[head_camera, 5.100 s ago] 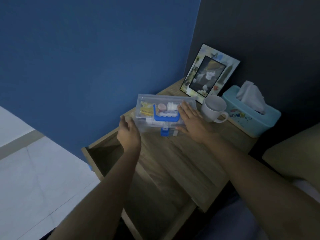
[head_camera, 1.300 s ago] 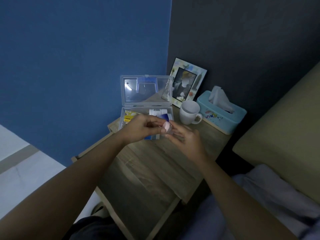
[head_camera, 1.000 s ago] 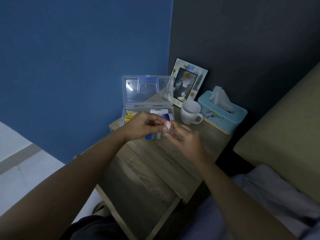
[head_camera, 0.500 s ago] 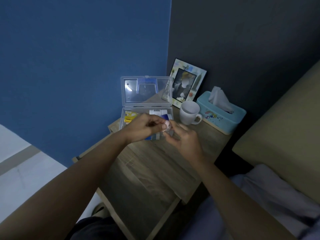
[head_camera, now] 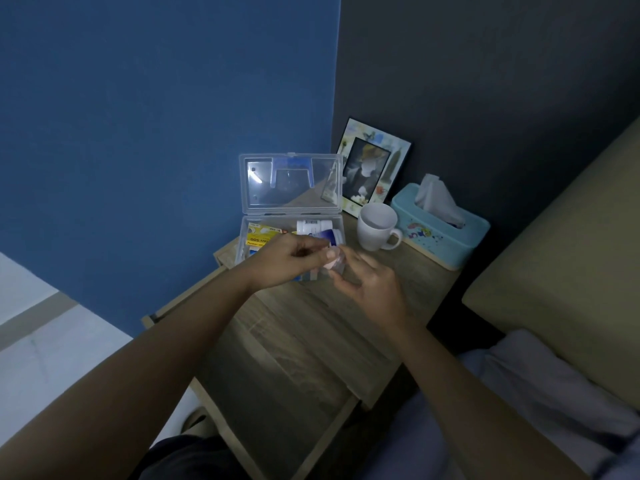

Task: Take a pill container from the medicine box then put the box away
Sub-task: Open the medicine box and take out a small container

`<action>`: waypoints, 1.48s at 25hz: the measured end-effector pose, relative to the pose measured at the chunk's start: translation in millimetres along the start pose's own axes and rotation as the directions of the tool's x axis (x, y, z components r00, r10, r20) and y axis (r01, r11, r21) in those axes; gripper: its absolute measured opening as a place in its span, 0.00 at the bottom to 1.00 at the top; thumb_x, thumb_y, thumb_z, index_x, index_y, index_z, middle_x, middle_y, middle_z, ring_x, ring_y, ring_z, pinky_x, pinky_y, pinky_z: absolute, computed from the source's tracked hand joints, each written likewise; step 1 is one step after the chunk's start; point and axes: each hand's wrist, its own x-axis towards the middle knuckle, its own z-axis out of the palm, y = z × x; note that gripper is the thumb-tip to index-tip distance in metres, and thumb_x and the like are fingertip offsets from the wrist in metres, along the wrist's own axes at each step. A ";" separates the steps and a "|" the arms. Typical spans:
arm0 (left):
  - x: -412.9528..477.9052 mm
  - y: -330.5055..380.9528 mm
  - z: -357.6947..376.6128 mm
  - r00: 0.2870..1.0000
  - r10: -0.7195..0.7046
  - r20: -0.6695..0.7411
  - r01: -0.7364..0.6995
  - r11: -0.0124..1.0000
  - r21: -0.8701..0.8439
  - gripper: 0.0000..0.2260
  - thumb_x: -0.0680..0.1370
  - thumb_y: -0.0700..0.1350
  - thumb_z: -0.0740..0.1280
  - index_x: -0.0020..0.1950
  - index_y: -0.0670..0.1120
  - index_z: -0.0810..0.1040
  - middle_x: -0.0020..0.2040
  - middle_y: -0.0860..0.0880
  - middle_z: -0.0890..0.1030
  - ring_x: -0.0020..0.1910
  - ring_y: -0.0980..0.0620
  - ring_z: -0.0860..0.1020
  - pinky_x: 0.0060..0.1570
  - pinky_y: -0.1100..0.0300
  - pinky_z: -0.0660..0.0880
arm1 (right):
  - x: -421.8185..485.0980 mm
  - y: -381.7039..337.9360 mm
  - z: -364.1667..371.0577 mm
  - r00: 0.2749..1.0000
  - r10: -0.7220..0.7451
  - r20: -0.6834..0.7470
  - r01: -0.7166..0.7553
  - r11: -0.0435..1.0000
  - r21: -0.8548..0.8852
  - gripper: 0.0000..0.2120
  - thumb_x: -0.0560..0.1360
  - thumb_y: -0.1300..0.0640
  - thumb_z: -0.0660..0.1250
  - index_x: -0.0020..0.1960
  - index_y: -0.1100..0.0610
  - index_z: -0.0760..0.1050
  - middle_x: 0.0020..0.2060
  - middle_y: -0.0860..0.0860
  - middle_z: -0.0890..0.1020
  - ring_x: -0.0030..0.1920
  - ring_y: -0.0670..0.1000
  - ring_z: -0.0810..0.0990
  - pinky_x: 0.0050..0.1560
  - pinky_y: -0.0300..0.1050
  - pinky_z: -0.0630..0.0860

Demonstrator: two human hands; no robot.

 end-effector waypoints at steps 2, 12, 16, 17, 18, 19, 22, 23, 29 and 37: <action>0.6 1.5 -1.1 1.000 -0.015 0.021 0.017 0.994 -0.108 0.15 0.73 0.50 0.70 0.59 0.52 0.79 0.49 0.58 0.84 0.50 0.64 0.81 0.54 0.68 0.76 | -2.9 1.3 -0.4 1.000 0.017 0.021 -0.018 1.000 0.018 0.18 0.68 0.60 0.74 0.56 0.67 0.79 0.43 0.60 0.84 0.38 0.56 0.84 0.35 0.50 0.83; 1.4 7.3 0.7 0.997 0.046 0.057 -0.044 0.998 -0.036 0.12 0.72 0.45 0.72 0.53 0.44 0.82 0.48 0.46 0.86 0.50 0.51 0.83 0.56 0.54 0.78 | -8.1 -6.5 -4.7 0.994 0.108 0.017 -0.109 0.990 0.087 0.18 0.69 0.60 0.74 0.57 0.66 0.78 0.44 0.62 0.84 0.42 0.57 0.84 0.39 0.52 0.82; 4.5 11.7 -0.8 1.000 -0.015 0.016 0.014 0.997 0.082 0.12 0.72 0.54 0.70 0.46 0.46 0.84 0.38 0.48 0.85 0.40 0.56 0.82 0.49 0.55 0.77 | -9.5 -8.0 -2.1 0.994 0.108 -0.018 -0.105 0.987 0.119 0.18 0.70 0.61 0.73 0.58 0.66 0.78 0.45 0.61 0.85 0.44 0.55 0.85 0.41 0.51 0.83; 5.1 12.6 -0.5 1.000 -0.028 0.003 0.028 0.992 0.121 0.13 0.72 0.56 0.69 0.44 0.46 0.84 0.35 0.51 0.84 0.36 0.58 0.80 0.46 0.56 0.76 | -9.8 -8.2 -1.1 0.993 0.116 -0.024 -0.112 0.984 0.137 0.19 0.70 0.61 0.73 0.59 0.65 0.77 0.46 0.60 0.85 0.45 0.54 0.85 0.42 0.50 0.83; 5.2 13.8 -0.3 0.999 -0.038 -0.010 0.039 0.989 0.145 0.14 0.72 0.57 0.69 0.43 0.47 0.84 0.33 0.53 0.82 0.34 0.60 0.78 0.44 0.57 0.75 | -10.5 -8.0 -0.2 0.991 0.133 -0.029 -0.126 0.979 0.161 0.19 0.70 0.61 0.73 0.59 0.64 0.77 0.47 0.60 0.85 0.46 0.54 0.85 0.43 0.50 0.83; 4.9 15.2 0.2 0.999 -0.044 -0.018 0.046 0.989 0.142 0.14 0.72 0.57 0.69 0.44 0.47 0.84 0.32 0.55 0.82 0.34 0.61 0.78 0.43 0.58 0.74 | -11.0 -7.5 0.6 0.987 0.159 -0.030 -0.151 0.970 0.192 0.20 0.70 0.60 0.73 0.60 0.63 0.76 0.48 0.60 0.85 0.46 0.53 0.85 0.44 0.49 0.83; 1.8 19.2 -1.2 0.998 -0.057 -0.002 0.057 0.997 0.042 0.12 0.72 0.52 0.71 0.52 0.49 0.83 0.39 0.51 0.85 0.39 0.57 0.81 0.48 0.58 0.76 | -11.1 -6.2 1.9 0.968 0.252 -0.004 -0.240 0.930 0.280 0.21 0.70 0.59 0.73 0.61 0.61 0.76 0.49 0.58 0.85 0.48 0.51 0.84 0.48 0.49 0.83; 1.5 19.8 -2.6 0.999 -0.053 0.007 0.053 0.998 0.036 0.12 0.71 0.50 0.72 0.53 0.49 0.83 0.42 0.47 0.86 0.42 0.54 0.82 0.50 0.56 0.76 | -10.6 -5.8 2.1 0.964 0.266 0.011 -0.258 0.920 0.294 0.20 0.70 0.58 0.73 0.61 0.61 0.76 0.50 0.58 0.85 0.49 0.50 0.84 0.49 0.48 0.82; 4.7 20.1 -5.4 0.998 -0.056 -0.005 0.056 0.986 0.156 0.13 0.72 0.54 0.70 0.44 0.45 0.84 0.35 0.45 0.84 0.37 0.54 0.81 0.45 0.55 0.77 | -7.4 -6.3 1.5 0.952 0.299 0.061 -0.302 0.897 0.322 0.17 0.69 0.57 0.74 0.56 0.59 0.77 0.48 0.54 0.85 0.48 0.46 0.84 0.48 0.44 0.82; 7.7 14.8 0.5 0.994 -0.096 -0.050 0.103 0.979 0.179 0.17 0.70 0.61 0.69 0.43 0.48 0.84 0.33 0.47 0.84 0.34 0.55 0.81 0.42 0.59 0.76 | -7.7 -3.4 3.0 0.941 0.334 0.059 -0.334 0.880 0.337 0.16 0.69 0.56 0.74 0.55 0.59 0.77 0.48 0.54 0.85 0.49 0.46 0.84 0.48 0.43 0.82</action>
